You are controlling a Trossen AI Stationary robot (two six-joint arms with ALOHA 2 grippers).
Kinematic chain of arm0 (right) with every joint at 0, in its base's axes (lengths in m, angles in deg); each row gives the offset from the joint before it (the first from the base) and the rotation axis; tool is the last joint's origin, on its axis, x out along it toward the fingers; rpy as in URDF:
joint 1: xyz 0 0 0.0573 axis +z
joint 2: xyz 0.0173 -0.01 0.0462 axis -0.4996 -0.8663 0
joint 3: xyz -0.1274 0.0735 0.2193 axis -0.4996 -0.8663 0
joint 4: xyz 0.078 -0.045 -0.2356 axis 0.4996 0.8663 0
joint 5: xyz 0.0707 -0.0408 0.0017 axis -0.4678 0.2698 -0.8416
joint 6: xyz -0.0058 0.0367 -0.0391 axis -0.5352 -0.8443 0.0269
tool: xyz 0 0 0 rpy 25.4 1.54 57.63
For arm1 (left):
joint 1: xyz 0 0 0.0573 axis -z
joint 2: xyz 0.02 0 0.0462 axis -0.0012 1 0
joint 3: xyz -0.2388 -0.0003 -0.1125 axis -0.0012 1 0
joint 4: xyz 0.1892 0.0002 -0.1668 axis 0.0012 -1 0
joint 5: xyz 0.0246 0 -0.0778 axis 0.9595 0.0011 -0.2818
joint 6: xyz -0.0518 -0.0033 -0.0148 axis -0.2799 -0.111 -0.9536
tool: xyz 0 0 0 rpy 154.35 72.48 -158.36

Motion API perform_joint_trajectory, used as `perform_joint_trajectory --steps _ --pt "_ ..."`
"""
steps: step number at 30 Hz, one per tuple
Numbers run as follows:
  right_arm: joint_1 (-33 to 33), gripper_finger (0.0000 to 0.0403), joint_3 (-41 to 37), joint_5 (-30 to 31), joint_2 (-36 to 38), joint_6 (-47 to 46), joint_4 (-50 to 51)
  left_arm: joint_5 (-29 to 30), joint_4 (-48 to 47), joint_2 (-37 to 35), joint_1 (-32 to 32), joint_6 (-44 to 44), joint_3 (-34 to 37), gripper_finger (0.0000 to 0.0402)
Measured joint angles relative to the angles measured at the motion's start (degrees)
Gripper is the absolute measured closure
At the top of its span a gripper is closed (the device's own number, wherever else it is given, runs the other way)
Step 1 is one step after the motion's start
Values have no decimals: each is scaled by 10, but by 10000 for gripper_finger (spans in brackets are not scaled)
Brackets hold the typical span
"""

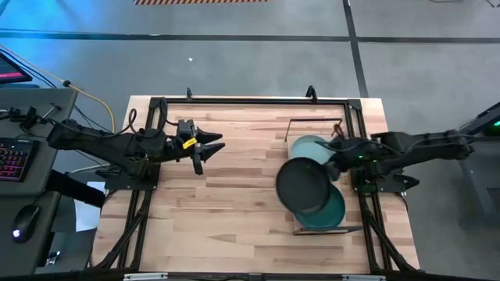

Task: Place and stack plates onto a shelf
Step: Stack the black plate on top of the dark green plate on the shelf

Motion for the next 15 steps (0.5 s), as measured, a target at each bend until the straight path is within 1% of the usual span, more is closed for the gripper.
perform_joint_trajectory --steps 2,6,8,11,15 --pt "0 403 1 3 28 -17 49 1 0 0 0 0 0 238" --pt "0 403 4 -14 53 -25 89 2 0 0 0 0 0 238" --pt "2 403 4 -38 51 -17 110 2 0 0 0 0 0 238" --pt "14 403 4 -68 31 20 123 4 0 0 0 -4 0 238" --pt "31 403 4 -76 -1 44 124 5 0 0 0 -5 0 238"
